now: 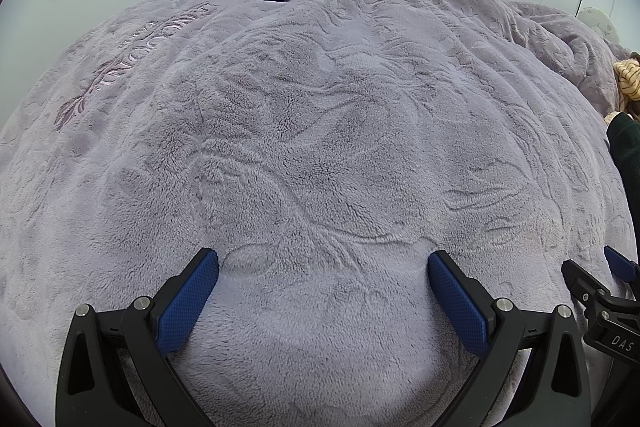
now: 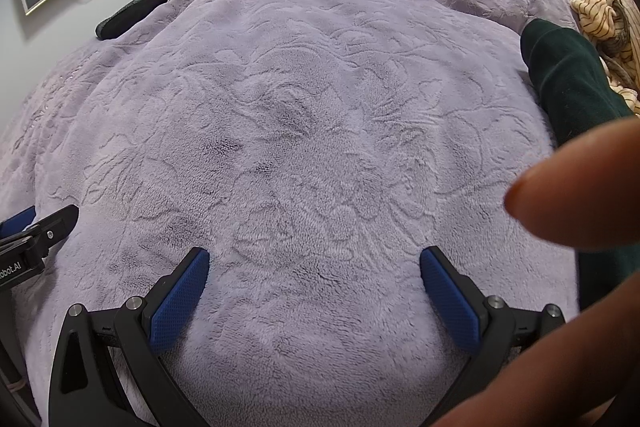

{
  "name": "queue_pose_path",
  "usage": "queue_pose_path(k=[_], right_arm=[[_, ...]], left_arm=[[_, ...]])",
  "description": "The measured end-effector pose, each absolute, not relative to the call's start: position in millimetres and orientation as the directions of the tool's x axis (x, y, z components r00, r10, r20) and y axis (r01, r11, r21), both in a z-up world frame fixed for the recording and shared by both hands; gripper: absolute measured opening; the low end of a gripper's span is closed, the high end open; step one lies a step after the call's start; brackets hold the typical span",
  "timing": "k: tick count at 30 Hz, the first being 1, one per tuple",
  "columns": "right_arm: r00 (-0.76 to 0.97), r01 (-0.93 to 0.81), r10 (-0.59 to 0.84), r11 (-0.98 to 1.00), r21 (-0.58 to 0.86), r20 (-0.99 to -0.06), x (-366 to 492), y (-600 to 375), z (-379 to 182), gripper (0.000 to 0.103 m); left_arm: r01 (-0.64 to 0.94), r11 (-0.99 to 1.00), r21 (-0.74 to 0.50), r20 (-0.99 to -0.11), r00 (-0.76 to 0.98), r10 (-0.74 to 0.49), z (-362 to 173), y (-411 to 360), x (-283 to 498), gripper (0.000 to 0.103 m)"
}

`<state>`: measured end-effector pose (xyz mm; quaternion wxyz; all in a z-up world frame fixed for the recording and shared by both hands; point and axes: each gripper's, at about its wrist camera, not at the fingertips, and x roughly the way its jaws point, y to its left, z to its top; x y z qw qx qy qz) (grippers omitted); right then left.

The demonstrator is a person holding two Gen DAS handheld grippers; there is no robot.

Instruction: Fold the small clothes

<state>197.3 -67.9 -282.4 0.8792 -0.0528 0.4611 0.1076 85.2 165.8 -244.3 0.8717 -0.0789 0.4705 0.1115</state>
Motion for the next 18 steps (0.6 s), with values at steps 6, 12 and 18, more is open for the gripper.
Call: queue_pose_path(k=[6, 12, 18], right_arm=[[0.551, -0.238, 0.141, 0.971, 0.007, -0.822, 197.2, -67.5, -282.4, 0.103], [0.552, -0.237, 0.14, 0.971, 0.007, -0.822, 197.1, -66.9, -282.4, 0.103], [0.552, -0.237, 0.141, 0.972, 0.008, -0.822, 197.2, -66.4, -282.3, 0.103]], left_arm=[[-0.269, 0.963, -0.033, -0.838, 0.532, 0.12, -244.3, 165.8, 85.2, 0.103], [-0.269, 0.963, -0.033, -0.838, 0.532, 0.12, -244.3, 165.8, 85.1, 0.103], [-0.269, 0.963, -0.033, -0.838, 0.532, 0.12, -244.3, 165.8, 85.1, 0.103]])
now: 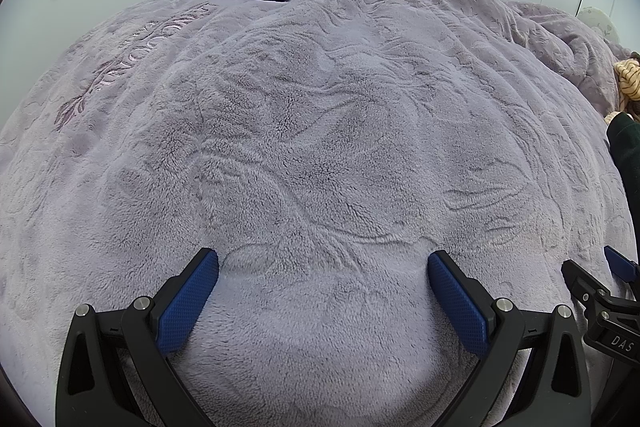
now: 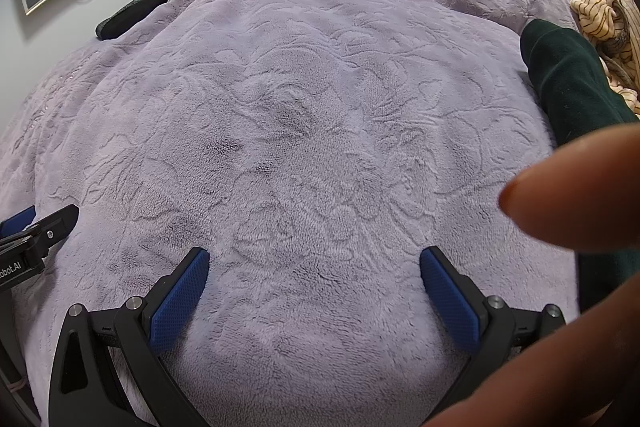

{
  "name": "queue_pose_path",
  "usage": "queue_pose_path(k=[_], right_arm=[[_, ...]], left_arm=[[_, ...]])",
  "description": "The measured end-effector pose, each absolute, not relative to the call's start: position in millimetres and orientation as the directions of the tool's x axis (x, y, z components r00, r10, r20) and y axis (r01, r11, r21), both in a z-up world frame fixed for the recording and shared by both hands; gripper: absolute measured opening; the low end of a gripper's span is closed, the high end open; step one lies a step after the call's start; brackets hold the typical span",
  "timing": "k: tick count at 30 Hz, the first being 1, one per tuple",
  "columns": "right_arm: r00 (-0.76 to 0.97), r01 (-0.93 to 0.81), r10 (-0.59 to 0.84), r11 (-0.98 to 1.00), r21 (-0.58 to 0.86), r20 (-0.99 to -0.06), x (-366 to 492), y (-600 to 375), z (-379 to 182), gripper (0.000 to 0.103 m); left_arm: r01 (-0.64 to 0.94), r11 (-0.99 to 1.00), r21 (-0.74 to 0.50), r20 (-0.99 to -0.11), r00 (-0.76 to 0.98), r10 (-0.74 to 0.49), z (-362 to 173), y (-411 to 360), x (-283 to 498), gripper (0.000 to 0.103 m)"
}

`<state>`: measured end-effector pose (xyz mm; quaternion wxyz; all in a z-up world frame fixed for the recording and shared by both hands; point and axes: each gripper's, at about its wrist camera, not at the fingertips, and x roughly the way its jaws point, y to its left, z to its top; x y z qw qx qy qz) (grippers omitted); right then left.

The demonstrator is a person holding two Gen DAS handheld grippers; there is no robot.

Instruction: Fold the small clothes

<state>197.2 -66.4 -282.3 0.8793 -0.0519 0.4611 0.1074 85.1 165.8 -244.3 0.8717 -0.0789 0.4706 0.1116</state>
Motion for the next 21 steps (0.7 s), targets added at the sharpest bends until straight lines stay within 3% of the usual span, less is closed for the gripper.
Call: queue_pose_path(k=[21], right_arm=[[0.551, -0.235, 0.14, 0.972, 0.008, -0.823, 197.9, -67.6, -281.9, 0.103]], left_arm=[[-0.269, 0.963, -0.033, -0.838, 0.532, 0.12, -244.3, 165.8, 84.9, 0.103]])
